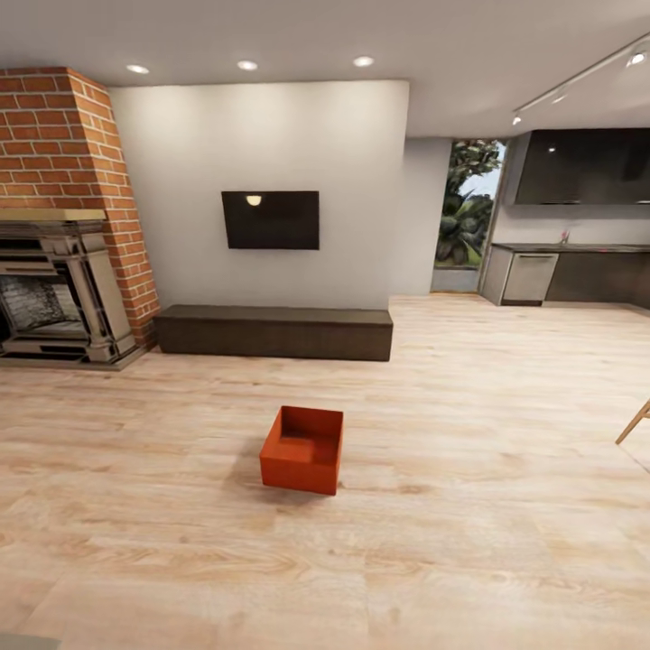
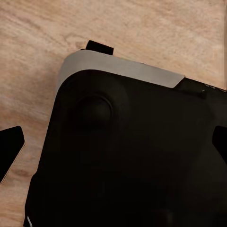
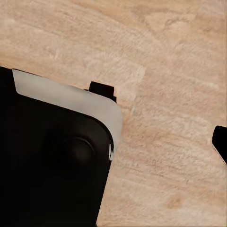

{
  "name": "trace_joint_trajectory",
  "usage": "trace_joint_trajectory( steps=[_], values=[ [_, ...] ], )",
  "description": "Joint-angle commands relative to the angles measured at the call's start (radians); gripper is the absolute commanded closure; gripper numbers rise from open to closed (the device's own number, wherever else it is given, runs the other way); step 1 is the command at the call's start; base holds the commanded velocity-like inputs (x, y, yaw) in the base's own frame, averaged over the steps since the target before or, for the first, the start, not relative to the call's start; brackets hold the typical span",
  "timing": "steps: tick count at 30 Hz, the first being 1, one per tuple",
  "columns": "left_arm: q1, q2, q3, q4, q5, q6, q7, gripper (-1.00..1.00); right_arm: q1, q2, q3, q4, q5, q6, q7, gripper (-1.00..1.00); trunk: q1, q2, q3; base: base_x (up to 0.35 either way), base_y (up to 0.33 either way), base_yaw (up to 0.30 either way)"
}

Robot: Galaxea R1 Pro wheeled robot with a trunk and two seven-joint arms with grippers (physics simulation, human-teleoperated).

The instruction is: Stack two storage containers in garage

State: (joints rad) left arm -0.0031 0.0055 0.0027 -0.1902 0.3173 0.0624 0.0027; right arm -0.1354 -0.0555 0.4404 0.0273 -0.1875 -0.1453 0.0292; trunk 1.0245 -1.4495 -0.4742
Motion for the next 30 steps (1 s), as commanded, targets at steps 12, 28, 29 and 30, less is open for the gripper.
trace_joint_trajectory(
  steps=[12,28,29,30],
  values=[
    [0.000,0.000,0.000,-0.003,0.007,0.007,0.000,-1.00,-0.001,0.000,0.008,0.003,-0.010,-0.006,0.003,-1.00,0.001,0.000,-0.001,0.322,0.086,0.000],
    [0.000,0.001,-0.001,-0.003,0.006,0.007,0.000,-1.00,-0.001,0.001,0.006,0.003,-0.012,-0.011,0.003,-1.00,0.001,0.000,-0.001,0.322,0.014,0.000],
    [0.000,0.001,0.000,-0.003,0.006,0.006,0.000,-1.00,-0.001,0.001,0.006,0.003,-0.012,-0.012,0.003,-1.00,0.001,0.000,-0.001,0.322,0.000,0.000],
    [0.000,0.001,0.000,-0.003,0.006,0.006,0.000,-1.00,-0.001,0.001,0.006,0.003,-0.012,-0.012,0.003,-1.00,0.001,0.000,-0.001,0.322,0.000,0.000]
  ],
)
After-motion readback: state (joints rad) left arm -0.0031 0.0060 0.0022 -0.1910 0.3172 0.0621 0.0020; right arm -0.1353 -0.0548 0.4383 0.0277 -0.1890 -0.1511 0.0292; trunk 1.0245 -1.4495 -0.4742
